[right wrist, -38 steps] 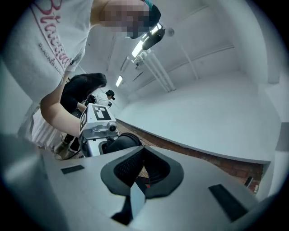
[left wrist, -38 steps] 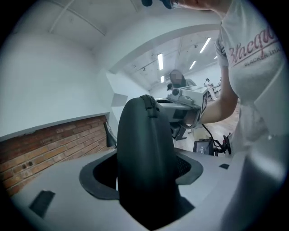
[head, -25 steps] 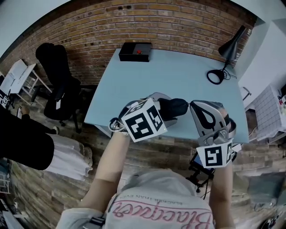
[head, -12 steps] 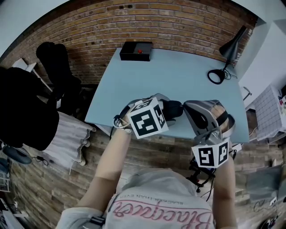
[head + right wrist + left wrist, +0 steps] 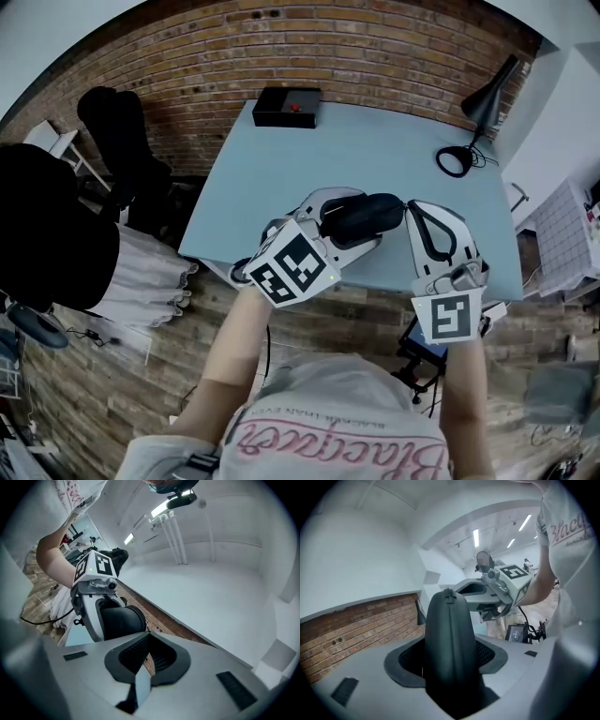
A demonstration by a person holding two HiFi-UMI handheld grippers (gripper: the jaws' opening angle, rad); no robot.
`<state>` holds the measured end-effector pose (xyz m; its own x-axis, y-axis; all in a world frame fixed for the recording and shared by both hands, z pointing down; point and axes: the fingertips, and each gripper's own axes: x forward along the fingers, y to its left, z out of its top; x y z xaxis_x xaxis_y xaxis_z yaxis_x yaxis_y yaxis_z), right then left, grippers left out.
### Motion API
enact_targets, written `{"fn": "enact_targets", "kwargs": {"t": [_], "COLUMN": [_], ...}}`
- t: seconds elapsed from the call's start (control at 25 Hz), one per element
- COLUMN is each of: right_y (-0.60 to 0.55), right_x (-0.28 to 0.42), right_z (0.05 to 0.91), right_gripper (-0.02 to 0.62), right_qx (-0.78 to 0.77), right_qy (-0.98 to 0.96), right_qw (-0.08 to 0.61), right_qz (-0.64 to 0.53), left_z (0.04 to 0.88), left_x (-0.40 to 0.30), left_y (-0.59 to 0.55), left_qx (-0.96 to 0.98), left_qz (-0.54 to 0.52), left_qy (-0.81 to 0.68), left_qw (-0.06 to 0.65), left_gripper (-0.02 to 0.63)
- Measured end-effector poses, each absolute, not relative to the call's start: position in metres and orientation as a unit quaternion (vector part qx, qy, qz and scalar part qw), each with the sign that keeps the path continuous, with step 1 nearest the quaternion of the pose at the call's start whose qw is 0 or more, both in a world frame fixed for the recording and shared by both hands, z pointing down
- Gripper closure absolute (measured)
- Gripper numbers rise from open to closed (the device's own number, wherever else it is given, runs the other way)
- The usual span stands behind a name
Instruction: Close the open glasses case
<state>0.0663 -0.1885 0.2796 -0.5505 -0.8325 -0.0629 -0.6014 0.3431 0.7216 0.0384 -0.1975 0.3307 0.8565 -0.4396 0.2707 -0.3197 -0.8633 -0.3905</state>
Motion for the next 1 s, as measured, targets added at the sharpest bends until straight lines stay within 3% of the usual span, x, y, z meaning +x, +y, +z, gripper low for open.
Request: {"fn": "enact_targets", "kwargs": {"t": [0.32, 0.48, 0.76, 1.0], "right_y": [-0.191, -0.19, -0.19, -0.185], "right_x": [0.08, 0.085, 0.087, 0.081], "right_z": [0.283, 0.279, 0.296, 0.291], "right_gripper": [0.578, 0.578, 0.578, 0.575], "right_qx": [0.46, 0.466, 0.467, 0.451], "right_qy": [-0.81, -0.825, -0.793, -0.774], "right_qw": [0.152, 0.099, 0.184, 0.194], "right_qz": [-0.332, -0.302, -0.346, -0.399], "left_z": [0.316, 0.306, 0.321, 0.324], "left_x": [0.042, 0.041, 0.04, 0.036], "left_y": [-0.188, -0.181, -0.181, -0.181], "left_qx": [-0.956, -0.969, -0.969, -0.96], "left_qz": [-0.123, -0.066, -0.126, -0.174], "left_qy": [0.192, 0.18, 0.178, 0.177], "left_qw": [0.185, 0.155, 0.121, 0.13], "left_gripper": [0.344, 0.344, 0.376, 0.382]}}
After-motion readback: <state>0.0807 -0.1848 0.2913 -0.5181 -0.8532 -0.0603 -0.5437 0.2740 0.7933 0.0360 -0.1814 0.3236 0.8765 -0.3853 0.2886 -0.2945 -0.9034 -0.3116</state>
